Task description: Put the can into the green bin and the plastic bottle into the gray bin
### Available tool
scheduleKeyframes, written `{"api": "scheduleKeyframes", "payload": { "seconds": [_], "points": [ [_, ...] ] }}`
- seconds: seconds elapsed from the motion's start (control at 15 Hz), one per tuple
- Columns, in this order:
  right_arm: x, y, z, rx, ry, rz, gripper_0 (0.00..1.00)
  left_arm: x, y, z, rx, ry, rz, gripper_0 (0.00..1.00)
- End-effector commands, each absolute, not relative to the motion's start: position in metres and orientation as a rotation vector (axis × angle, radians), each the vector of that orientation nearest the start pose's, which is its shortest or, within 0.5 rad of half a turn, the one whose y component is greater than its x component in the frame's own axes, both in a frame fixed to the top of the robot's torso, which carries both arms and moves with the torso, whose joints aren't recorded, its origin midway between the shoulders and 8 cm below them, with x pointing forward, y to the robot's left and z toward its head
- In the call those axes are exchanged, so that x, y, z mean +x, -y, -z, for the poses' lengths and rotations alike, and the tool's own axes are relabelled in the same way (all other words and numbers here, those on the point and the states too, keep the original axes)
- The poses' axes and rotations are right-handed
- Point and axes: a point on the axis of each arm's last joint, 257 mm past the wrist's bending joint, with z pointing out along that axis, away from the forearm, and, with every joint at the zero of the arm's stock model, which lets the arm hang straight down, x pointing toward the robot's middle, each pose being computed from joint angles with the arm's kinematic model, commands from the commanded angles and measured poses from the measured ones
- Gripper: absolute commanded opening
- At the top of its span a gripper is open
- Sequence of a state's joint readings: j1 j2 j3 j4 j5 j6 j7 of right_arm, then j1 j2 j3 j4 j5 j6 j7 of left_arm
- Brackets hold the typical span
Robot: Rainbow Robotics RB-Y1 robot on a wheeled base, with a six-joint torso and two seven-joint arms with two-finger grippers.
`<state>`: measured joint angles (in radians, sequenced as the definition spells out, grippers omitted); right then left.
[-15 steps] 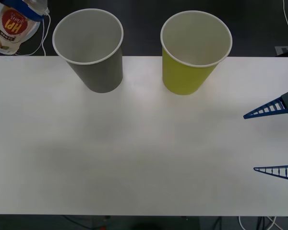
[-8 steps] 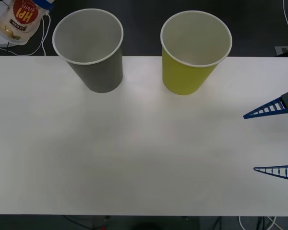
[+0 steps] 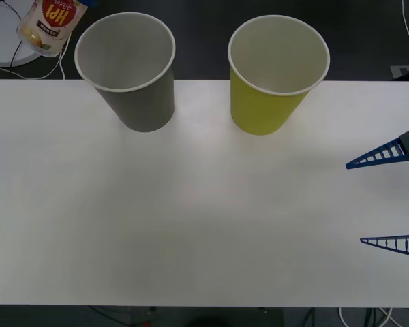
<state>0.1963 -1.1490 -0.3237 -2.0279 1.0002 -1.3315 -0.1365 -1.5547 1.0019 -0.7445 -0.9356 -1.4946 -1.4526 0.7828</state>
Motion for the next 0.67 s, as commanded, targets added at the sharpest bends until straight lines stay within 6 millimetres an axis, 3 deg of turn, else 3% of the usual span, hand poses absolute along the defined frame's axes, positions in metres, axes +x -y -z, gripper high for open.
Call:
{"api": "scheduleKeyframes", "payload": {
  "seconds": [0.07, 0.67],
  "points": [
    [0.294, 0.233, 0.098, -1.623, -1.439, -0.566, 1.00, 0.585, -0.195, -0.082, 1.341, -2.038, 0.114, 0.00],
    [0.294, 0.233, 0.098, -1.623, -1.439, -0.566, 1.00, 0.600, -0.155, -0.082, 1.351, -2.027, 0.127, 0.00]
  ]
}}
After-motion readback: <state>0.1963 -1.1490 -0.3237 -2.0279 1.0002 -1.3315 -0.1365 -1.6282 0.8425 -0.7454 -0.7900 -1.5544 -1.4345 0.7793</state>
